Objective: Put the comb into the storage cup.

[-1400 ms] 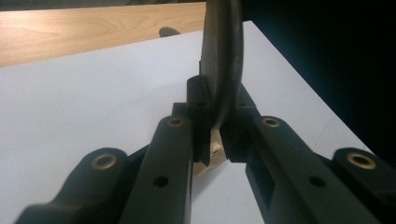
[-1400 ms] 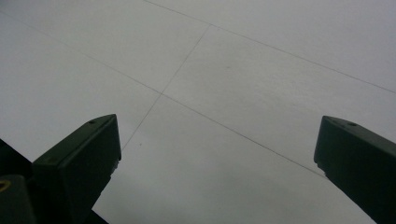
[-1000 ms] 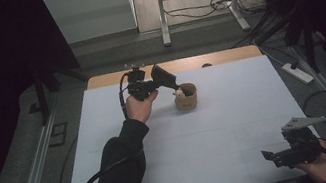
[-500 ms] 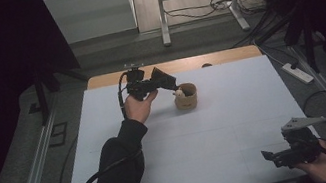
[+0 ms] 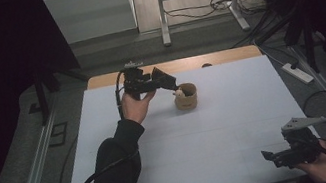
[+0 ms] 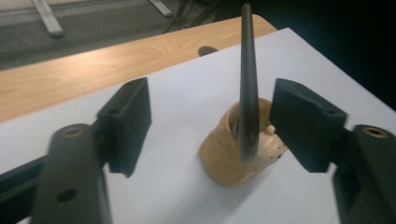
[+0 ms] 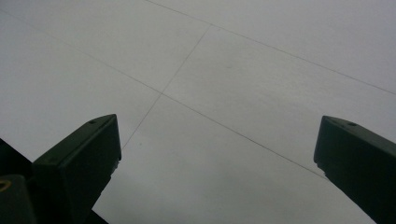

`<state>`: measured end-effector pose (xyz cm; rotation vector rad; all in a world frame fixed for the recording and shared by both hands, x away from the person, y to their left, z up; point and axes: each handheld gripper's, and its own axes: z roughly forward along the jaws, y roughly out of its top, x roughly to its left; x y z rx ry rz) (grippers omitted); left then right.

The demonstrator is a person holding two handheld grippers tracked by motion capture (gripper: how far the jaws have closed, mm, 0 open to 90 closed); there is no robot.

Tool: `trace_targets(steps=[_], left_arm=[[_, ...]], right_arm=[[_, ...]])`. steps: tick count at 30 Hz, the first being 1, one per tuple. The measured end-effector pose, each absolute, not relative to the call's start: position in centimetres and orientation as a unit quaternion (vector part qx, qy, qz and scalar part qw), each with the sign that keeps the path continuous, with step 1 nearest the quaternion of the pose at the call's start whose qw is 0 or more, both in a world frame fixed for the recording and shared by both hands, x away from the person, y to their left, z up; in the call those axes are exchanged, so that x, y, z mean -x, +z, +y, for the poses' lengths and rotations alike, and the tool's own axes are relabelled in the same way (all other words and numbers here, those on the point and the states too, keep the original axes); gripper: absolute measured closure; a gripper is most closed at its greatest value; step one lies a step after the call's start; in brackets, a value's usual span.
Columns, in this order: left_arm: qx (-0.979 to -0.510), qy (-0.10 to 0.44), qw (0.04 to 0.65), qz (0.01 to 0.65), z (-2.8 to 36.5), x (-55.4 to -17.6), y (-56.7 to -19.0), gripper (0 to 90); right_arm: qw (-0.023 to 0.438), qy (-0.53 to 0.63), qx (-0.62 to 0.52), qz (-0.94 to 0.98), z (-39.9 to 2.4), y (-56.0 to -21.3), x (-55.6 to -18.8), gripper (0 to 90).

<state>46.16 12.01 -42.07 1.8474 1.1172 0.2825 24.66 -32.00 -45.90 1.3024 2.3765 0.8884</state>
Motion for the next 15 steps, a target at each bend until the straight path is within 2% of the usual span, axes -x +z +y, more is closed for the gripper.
trace_targets(steps=[7, 15], left_arm=[[-0.763, 0.150, 0.453, 0.436, 12.1, -45.7, -41.4, 11.9], [-0.773, 0.152, 0.448, 0.422, 12.5, -45.0, -40.9, 4.3]], right_arm=[[0.146, 0.309, -0.451, 0.825, -32.0, -45.9, -24.6, 0.7], [0.147, 0.308, -0.452, 0.824, -32.0, -45.9, -24.6, 0.6]])
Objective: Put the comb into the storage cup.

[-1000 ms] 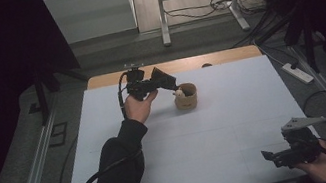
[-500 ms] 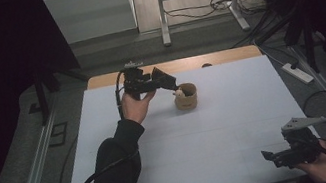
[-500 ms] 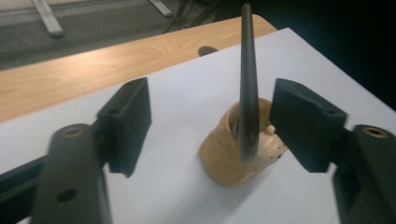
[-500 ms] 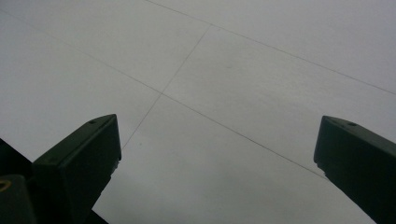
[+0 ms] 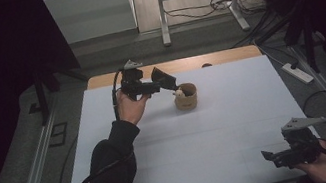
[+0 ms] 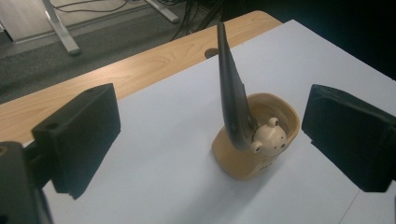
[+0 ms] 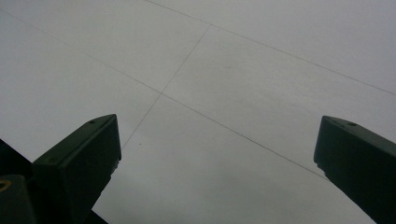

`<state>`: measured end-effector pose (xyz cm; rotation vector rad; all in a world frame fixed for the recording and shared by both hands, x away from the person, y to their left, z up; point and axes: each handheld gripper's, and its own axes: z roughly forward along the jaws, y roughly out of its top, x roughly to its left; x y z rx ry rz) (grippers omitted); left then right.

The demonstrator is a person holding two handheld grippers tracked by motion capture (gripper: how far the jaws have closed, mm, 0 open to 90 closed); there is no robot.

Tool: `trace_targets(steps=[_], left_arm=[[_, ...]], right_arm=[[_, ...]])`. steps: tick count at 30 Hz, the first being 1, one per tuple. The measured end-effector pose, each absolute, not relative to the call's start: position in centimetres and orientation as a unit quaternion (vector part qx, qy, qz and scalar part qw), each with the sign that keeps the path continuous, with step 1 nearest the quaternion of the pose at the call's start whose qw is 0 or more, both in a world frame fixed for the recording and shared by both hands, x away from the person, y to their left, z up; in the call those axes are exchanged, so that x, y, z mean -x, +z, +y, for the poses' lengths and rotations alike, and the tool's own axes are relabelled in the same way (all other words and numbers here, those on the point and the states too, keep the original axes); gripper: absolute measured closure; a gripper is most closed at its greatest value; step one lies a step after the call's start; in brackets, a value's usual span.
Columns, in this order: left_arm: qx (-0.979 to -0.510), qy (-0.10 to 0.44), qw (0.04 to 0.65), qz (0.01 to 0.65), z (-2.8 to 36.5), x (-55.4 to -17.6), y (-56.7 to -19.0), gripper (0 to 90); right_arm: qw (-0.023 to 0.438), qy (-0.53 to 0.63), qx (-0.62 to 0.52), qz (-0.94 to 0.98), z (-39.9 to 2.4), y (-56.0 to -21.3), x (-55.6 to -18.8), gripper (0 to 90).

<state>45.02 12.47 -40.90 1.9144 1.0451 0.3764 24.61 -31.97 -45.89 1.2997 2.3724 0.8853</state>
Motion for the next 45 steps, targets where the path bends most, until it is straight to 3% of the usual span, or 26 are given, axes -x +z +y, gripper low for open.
trace_targets(steps=[16, 45], left_arm=[[-0.781, 0.179, 0.439, 0.407, 13.4, -43.8, -40.6, 0.1], [-0.770, 0.174, 0.453, 0.414, 16.7, -41.3, -40.9, 0.0]], right_arm=[[0.147, 0.311, -0.448, 0.826, -31.9, -45.8, -24.5, 0.5], [0.152, 0.310, -0.447, 0.825, -31.9, -45.8, -24.4, 0.0]])
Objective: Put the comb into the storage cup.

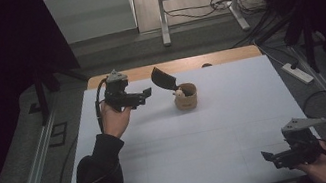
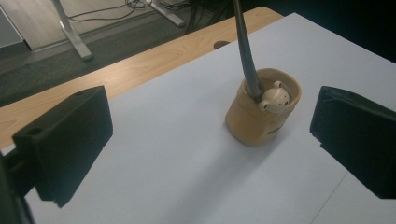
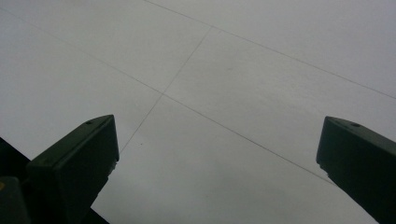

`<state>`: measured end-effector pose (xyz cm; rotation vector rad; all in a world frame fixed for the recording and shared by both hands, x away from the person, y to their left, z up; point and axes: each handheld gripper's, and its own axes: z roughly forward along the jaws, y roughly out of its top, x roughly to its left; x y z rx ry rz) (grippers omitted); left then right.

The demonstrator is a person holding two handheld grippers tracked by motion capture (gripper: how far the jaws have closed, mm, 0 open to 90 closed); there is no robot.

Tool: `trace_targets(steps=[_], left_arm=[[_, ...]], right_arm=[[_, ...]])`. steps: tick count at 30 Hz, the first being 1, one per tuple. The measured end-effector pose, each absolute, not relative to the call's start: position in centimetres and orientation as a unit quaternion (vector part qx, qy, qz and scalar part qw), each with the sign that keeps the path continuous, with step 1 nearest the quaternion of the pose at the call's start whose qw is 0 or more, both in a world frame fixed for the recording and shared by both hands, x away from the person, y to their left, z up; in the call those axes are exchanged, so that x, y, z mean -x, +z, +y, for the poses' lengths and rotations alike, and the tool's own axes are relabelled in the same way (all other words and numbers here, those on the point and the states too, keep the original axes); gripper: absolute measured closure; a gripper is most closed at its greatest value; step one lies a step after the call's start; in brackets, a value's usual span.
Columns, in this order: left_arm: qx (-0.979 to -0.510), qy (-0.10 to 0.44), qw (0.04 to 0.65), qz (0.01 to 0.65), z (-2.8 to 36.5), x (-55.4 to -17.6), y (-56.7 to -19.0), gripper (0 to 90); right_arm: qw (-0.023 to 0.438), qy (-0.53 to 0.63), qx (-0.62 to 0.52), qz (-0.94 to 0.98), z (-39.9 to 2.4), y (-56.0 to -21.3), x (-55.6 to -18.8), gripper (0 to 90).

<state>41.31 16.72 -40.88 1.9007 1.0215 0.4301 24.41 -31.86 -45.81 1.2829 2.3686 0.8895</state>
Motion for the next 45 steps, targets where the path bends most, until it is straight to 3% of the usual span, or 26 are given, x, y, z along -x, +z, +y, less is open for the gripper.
trace_targets(steps=[45], left_arm=[[-0.769, 0.152, 0.474, 0.402, 18.8, -38.4, -44.0, 0.0]], right_arm=[[0.157, 0.312, -0.448, 0.823, -32.0, -45.7, -24.2, 0.0]])
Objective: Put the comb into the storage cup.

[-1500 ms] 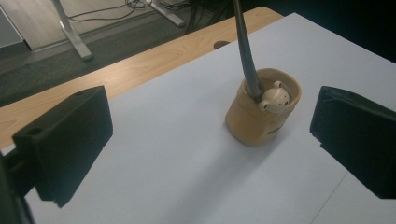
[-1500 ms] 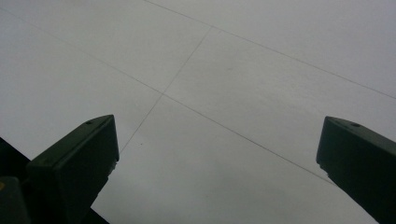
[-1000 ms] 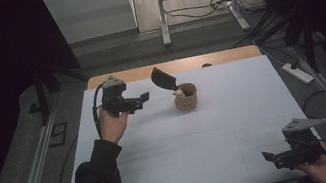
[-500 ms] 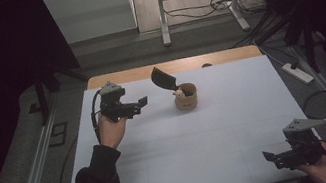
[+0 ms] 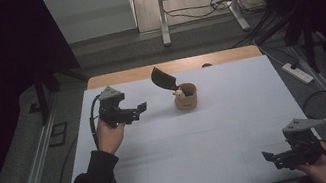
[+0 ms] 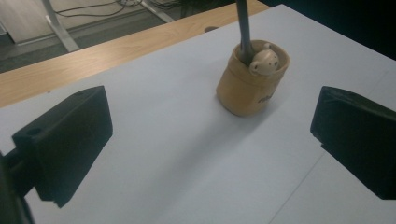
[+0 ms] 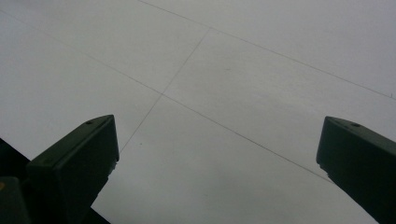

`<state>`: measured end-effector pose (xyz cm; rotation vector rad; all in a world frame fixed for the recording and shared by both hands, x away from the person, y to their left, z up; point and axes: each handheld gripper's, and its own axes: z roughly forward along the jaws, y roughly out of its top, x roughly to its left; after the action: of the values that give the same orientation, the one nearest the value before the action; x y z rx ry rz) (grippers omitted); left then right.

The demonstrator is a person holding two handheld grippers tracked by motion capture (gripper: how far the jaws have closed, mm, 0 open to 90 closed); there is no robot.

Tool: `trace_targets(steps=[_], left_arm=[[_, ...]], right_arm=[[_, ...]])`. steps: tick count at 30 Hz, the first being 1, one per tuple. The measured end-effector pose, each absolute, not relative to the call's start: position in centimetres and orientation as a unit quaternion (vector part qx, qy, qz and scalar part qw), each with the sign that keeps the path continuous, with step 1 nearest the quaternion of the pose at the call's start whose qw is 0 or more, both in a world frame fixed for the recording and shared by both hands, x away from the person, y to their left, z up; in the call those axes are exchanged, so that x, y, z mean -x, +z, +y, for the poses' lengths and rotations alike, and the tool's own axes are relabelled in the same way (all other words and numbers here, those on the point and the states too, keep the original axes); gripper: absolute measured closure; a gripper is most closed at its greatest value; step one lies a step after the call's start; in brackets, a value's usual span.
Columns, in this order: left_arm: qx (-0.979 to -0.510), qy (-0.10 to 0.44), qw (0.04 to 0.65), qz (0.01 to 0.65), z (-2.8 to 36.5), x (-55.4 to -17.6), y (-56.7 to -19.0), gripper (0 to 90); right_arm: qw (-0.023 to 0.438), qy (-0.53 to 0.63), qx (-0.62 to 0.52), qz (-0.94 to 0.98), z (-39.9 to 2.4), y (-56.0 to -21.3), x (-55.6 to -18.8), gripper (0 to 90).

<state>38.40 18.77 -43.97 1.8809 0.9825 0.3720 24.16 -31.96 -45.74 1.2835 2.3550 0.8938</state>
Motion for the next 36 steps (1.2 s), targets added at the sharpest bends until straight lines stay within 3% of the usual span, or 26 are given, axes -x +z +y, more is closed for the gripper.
trace_targets(steps=[36], left_arm=[[-0.765, 0.165, 0.475, 0.401, 19.0, -34.6, -44.0, 0.0]], right_arm=[[0.159, 0.317, -0.445, 0.822, -32.1, -45.7, -23.9, 0.0]])
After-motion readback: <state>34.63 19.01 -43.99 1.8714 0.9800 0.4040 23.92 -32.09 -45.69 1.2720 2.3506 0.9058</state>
